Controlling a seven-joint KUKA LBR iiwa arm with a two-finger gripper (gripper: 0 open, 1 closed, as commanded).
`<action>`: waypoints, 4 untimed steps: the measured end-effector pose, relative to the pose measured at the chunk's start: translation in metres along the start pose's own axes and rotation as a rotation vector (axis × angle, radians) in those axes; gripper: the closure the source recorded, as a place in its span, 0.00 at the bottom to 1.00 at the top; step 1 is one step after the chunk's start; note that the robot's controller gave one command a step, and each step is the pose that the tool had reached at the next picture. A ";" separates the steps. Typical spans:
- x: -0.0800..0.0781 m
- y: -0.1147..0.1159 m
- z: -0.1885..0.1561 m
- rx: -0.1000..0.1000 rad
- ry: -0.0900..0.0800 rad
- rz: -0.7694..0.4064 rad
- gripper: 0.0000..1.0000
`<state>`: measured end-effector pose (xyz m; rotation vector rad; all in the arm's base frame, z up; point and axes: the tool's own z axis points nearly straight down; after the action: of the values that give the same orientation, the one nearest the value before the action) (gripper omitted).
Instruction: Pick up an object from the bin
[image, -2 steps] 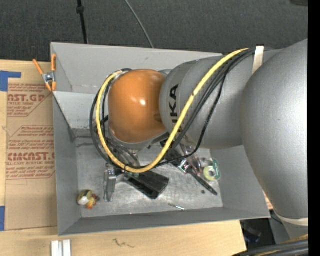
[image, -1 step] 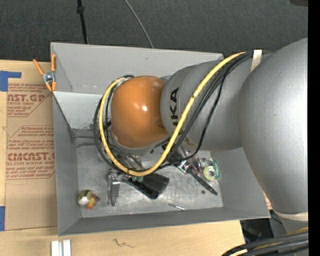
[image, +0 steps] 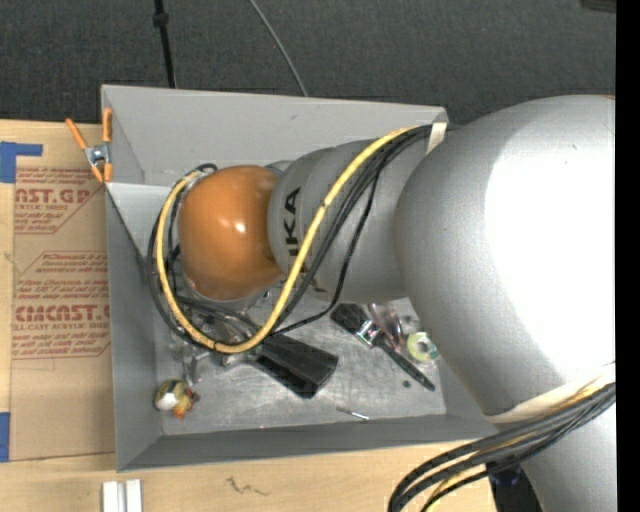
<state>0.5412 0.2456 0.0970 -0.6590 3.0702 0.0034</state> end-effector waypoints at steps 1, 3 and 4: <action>0.000 0.000 0.000 0.000 0.000 0.000 1.00; -0.001 -0.004 -0.034 0.000 -0.001 -0.002 0.00; -0.002 -0.006 -0.022 0.000 0.002 -0.002 0.00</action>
Offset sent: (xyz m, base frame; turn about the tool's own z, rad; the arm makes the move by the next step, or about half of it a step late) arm -0.0195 -0.0021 0.1347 0.0025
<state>0.5456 0.2408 0.1192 -0.6617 3.0713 0.0026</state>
